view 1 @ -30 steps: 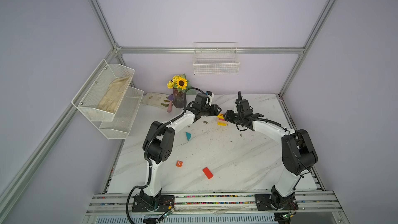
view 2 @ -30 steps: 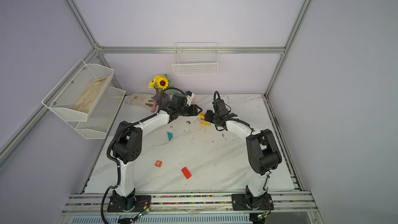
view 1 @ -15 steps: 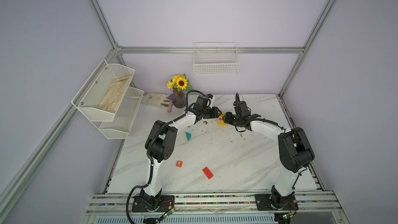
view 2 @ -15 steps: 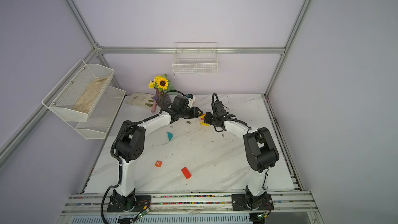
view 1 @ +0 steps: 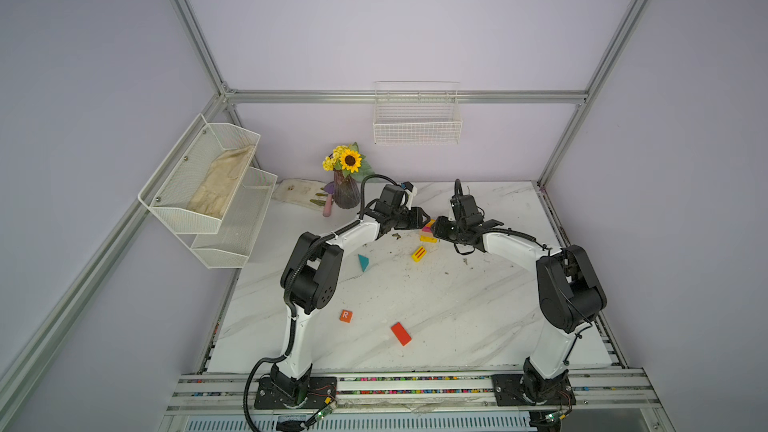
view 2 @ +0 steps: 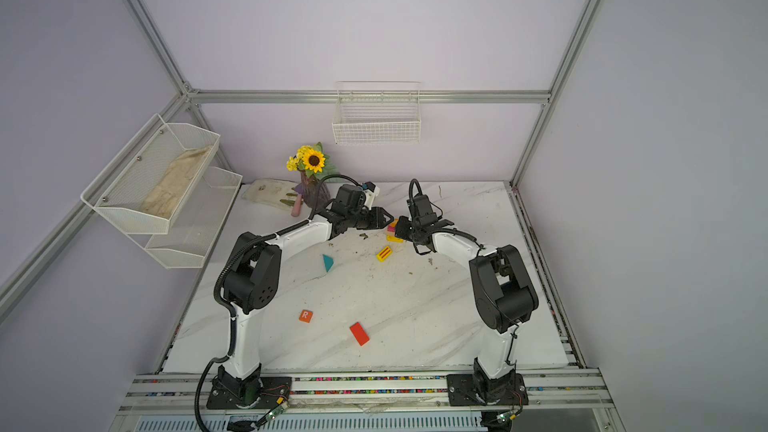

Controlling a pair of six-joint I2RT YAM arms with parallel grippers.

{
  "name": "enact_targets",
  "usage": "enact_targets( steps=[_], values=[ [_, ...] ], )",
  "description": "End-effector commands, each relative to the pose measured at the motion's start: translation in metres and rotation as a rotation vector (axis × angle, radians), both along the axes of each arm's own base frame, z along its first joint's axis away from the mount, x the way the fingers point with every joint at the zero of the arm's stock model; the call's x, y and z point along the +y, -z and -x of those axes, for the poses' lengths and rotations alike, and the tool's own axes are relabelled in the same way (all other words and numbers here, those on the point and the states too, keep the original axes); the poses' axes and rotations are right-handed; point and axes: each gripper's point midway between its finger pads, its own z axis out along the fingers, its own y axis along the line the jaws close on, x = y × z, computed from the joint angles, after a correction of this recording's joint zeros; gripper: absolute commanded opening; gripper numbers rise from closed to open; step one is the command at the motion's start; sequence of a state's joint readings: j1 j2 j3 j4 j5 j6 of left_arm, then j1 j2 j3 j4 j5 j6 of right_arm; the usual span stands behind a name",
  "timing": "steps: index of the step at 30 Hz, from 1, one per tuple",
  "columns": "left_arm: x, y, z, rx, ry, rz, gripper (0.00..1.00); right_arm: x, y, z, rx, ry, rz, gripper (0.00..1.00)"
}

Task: Build the wood block tower

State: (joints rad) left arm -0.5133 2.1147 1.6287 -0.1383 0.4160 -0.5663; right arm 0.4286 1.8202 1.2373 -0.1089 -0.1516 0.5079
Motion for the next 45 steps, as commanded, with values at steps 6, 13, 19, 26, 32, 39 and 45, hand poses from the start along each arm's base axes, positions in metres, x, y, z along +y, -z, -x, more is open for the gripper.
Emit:
enact_targets(
  steps=[6,13,19,26,32,39,45],
  values=[
    [0.003,-0.035,-0.002,-0.084,-0.025,0.027,0.39,-0.007,-0.024,0.0,-0.05,0.029,0.031,0.53],
    [0.043,-0.05,0.012,-0.153,-0.135,-0.013,0.39,-0.02,-0.045,0.005,-0.116,0.047,0.067,0.63],
    [0.075,-0.06,0.034,-0.202,-0.206,-0.001,0.39,-0.025,-0.064,-0.031,-0.171,0.083,0.1,0.56],
    [0.091,-0.052,0.053,-0.181,-0.231,-0.031,0.37,-0.013,-0.029,-0.074,-0.059,0.058,0.137,0.41],
    [0.095,-0.048,0.056,-0.184,-0.241,-0.039,0.37,-0.004,-0.008,-0.083,-0.012,0.027,0.153,0.41],
    [0.091,-0.041,0.055,-0.163,-0.223,-0.038,0.36,0.0,0.006,-0.083,0.015,0.001,0.152,0.4],
    [0.086,-0.035,0.053,-0.147,-0.212,-0.03,0.36,0.002,0.009,-0.076,0.024,-0.013,0.15,0.39]
  ],
)
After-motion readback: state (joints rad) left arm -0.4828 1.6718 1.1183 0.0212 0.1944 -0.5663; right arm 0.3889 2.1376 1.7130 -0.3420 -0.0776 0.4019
